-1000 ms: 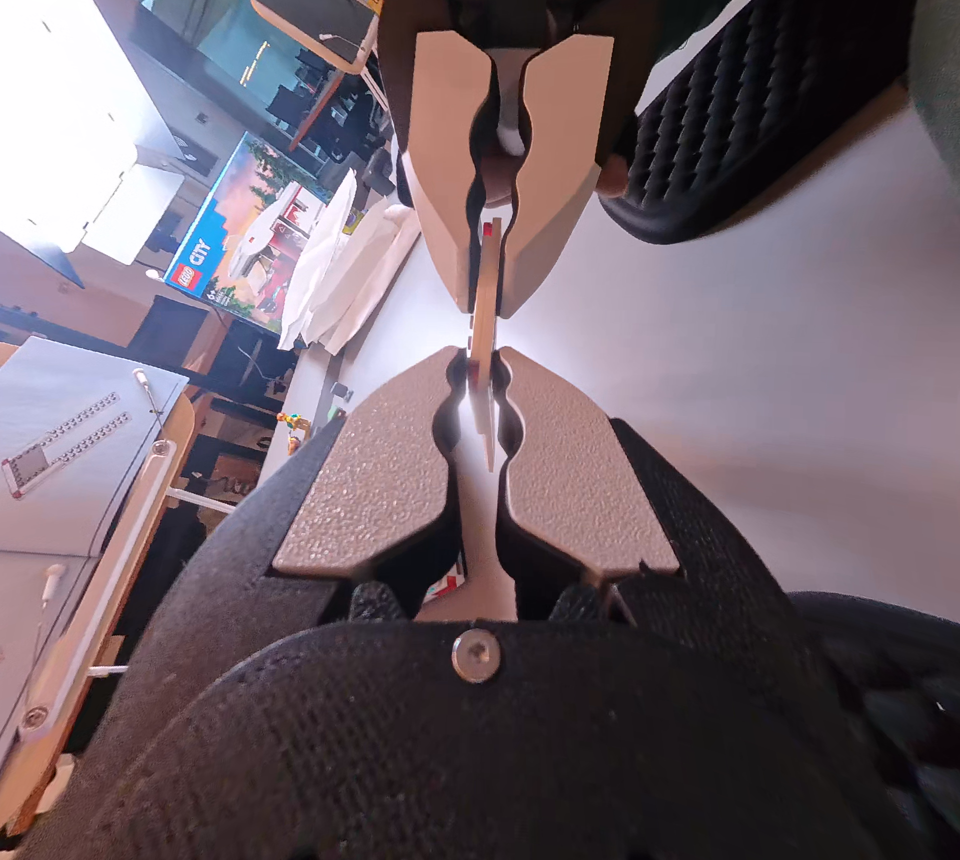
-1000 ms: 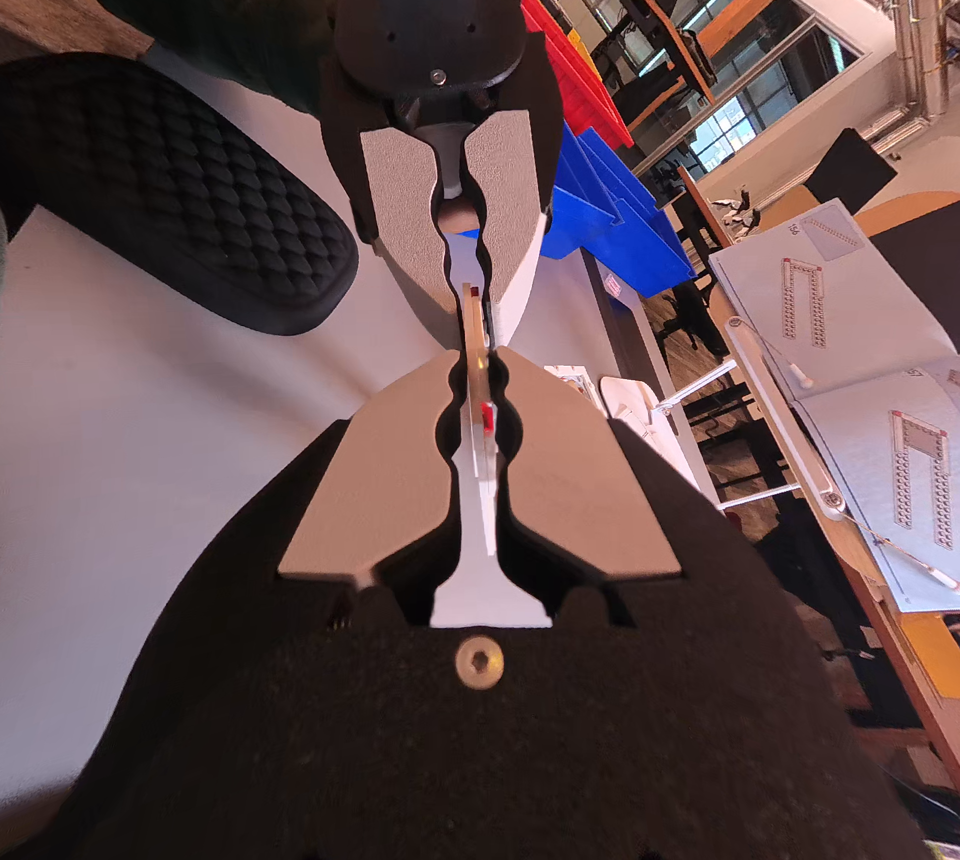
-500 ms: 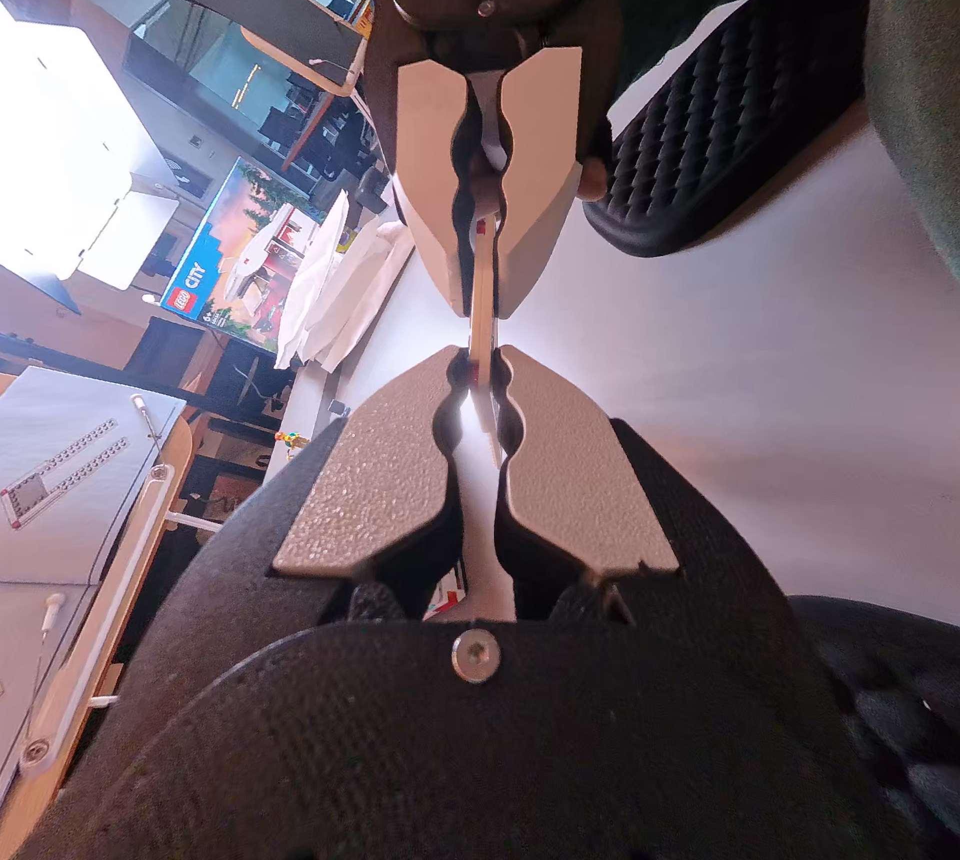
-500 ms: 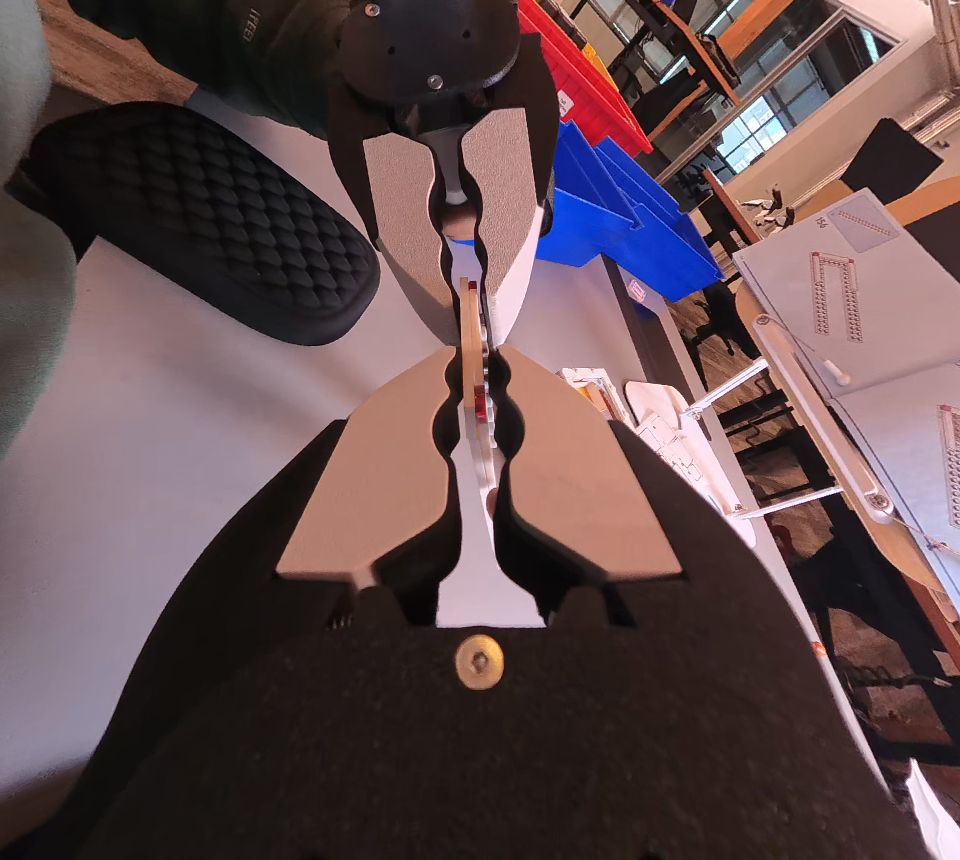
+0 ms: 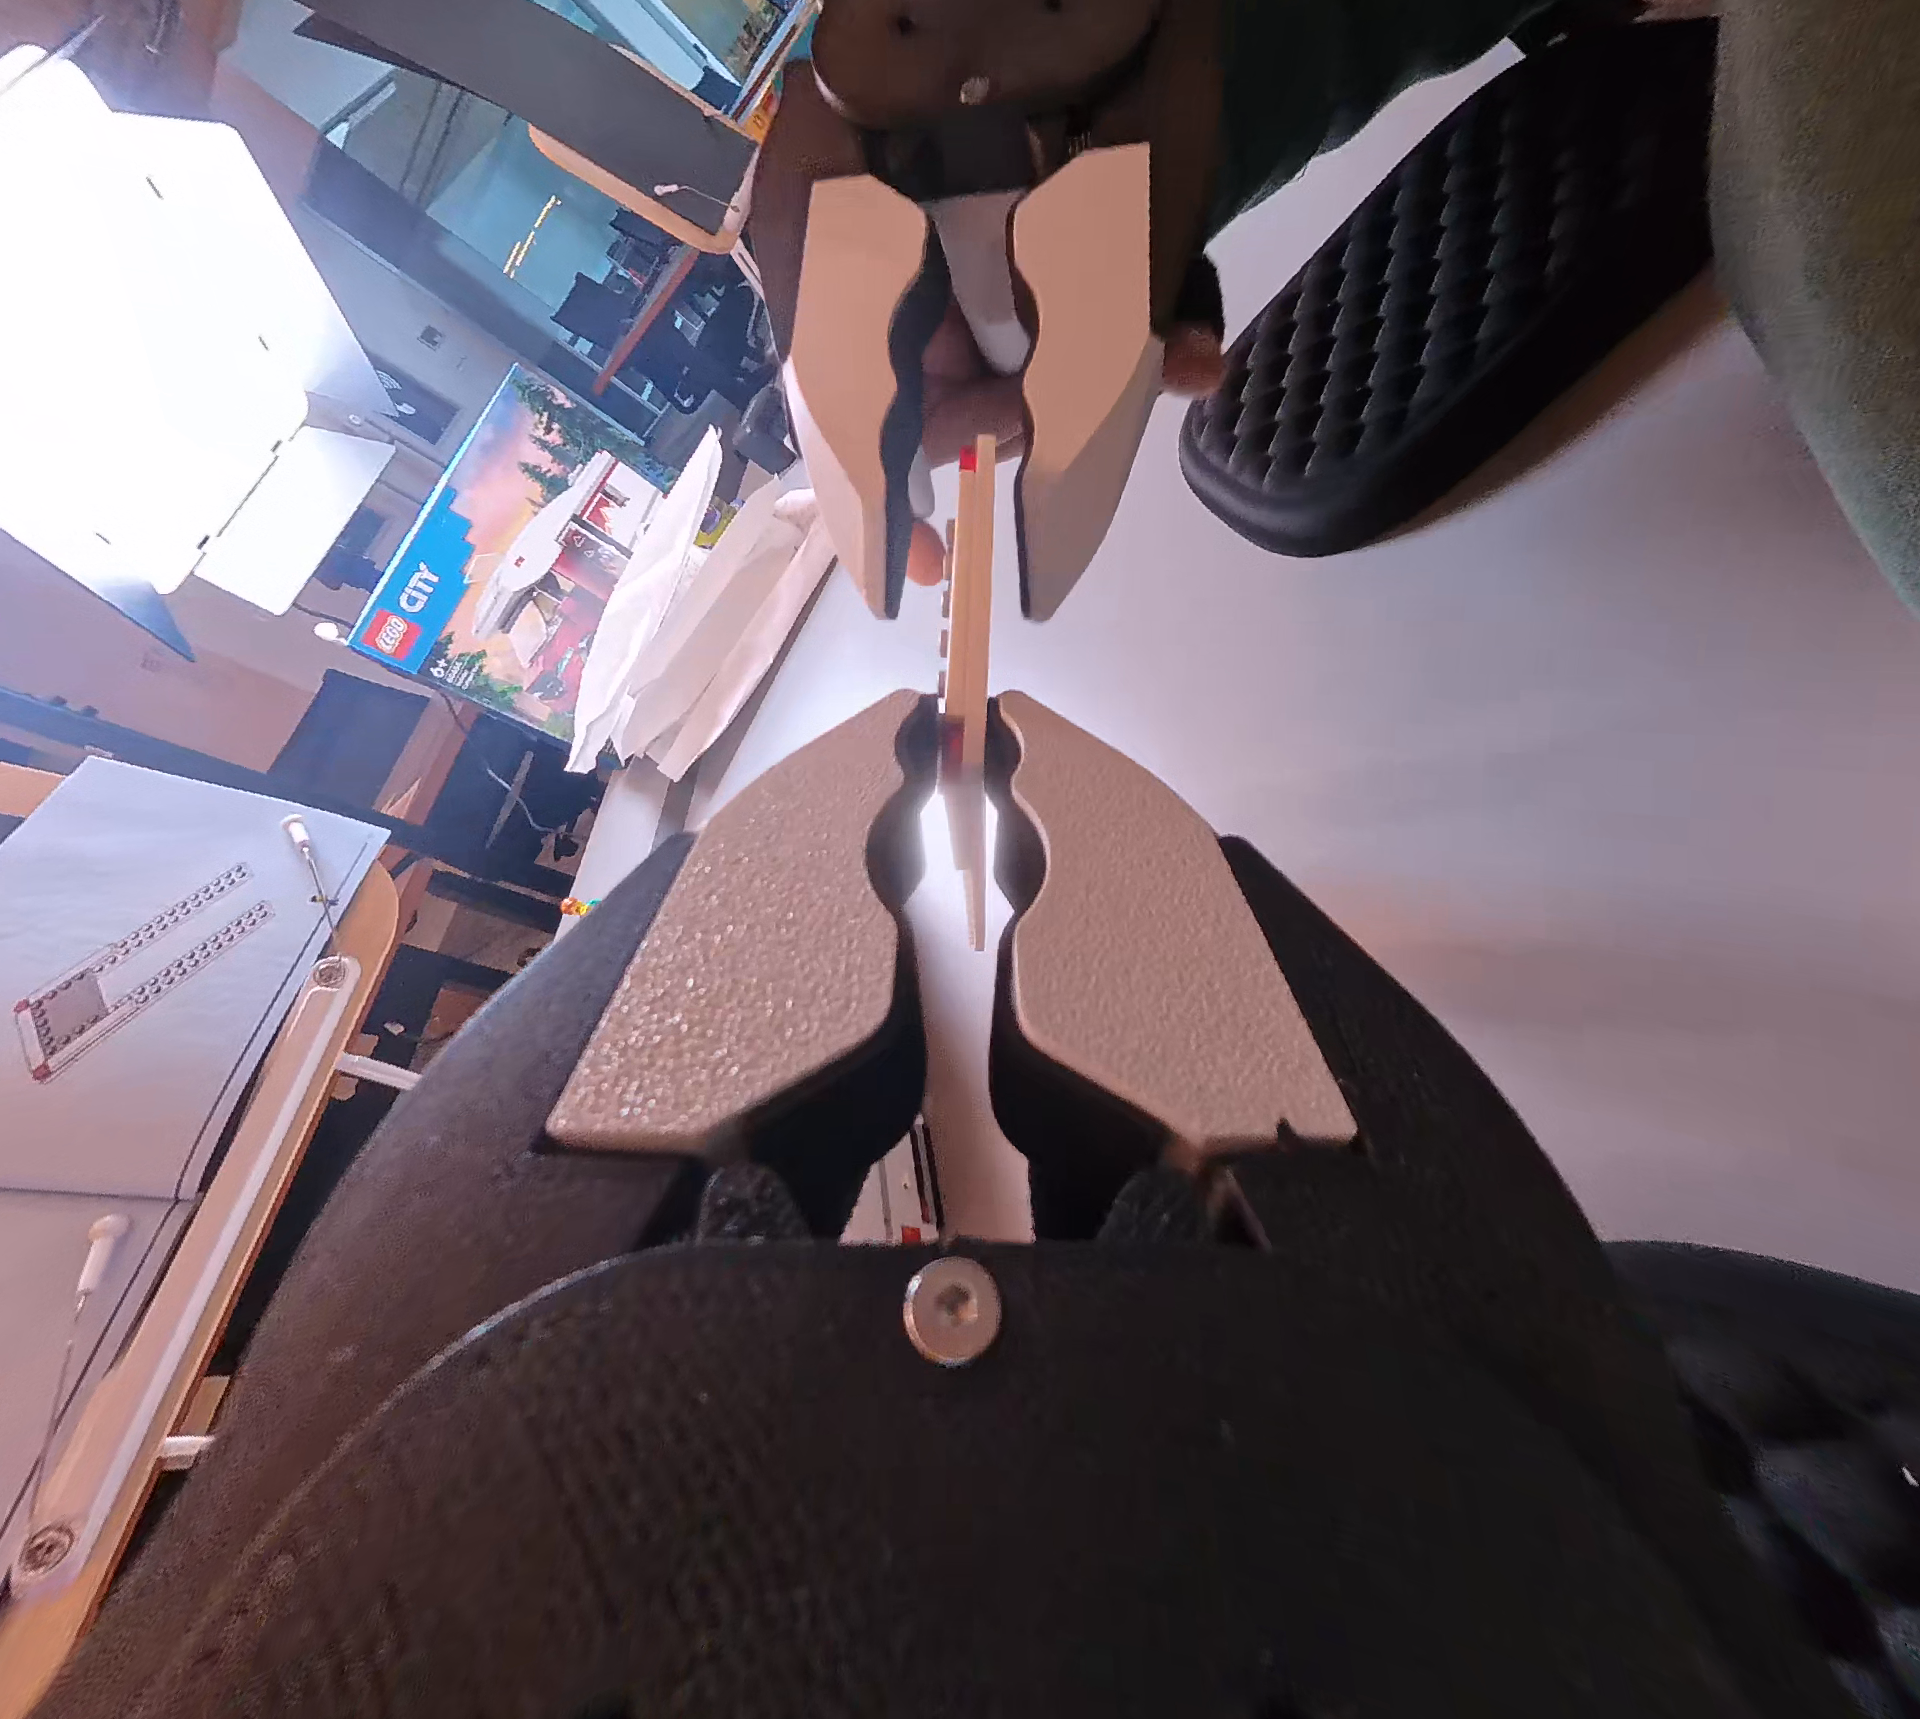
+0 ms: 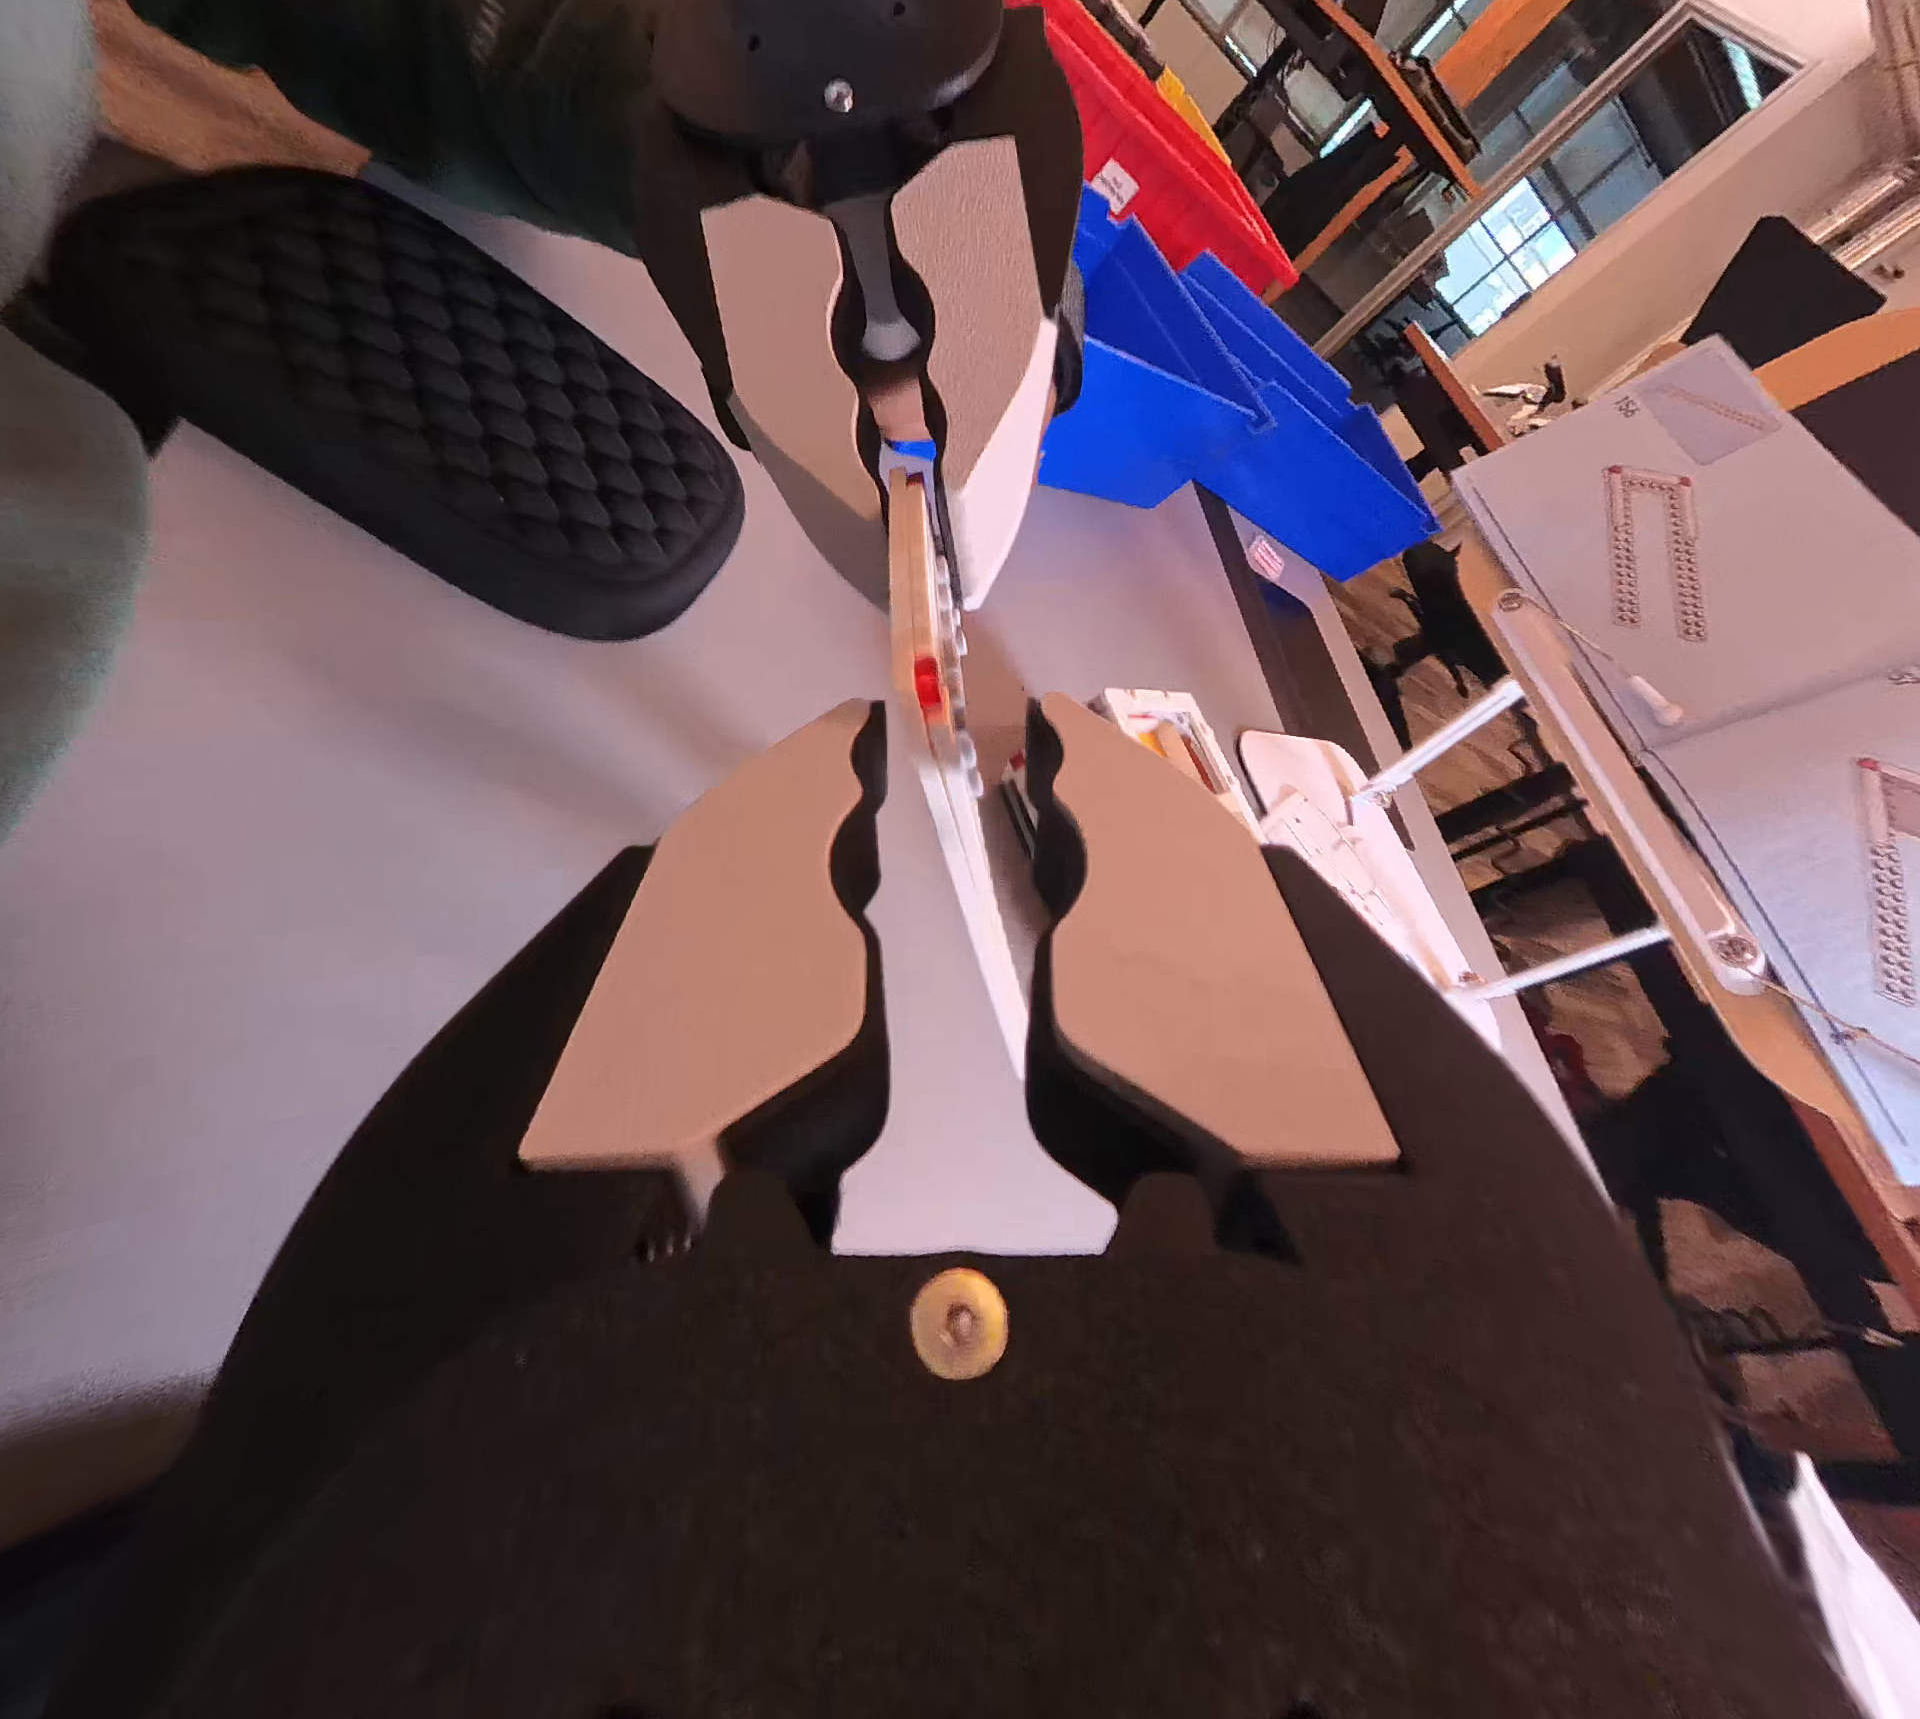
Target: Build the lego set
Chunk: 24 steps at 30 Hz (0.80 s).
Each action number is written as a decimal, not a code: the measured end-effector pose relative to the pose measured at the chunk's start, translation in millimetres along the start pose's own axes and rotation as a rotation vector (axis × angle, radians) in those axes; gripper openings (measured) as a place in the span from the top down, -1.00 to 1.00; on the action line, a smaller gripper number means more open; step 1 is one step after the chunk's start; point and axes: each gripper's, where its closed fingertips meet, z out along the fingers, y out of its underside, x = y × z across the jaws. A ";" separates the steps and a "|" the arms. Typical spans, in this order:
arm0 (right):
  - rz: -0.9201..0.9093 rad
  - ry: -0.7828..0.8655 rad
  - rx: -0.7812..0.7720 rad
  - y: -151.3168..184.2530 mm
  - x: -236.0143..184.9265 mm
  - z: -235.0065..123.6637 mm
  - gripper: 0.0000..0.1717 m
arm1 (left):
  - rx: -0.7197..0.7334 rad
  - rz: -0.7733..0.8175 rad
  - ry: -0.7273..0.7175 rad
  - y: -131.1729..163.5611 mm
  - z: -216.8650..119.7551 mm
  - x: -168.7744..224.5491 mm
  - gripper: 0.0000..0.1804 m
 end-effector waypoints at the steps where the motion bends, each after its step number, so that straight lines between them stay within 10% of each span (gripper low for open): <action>1: -0.001 -0.002 -0.005 2.2 0.0 1.0 0.72 | 0.004 0.002 0.002 -0.7 0.6 0.6 0.90; 24: -0.077 0.007 -0.005 0.3 -7.9 6.7 0.91 | 0.015 -0.039 0.020 -1.5 -3.2 4.9 0.90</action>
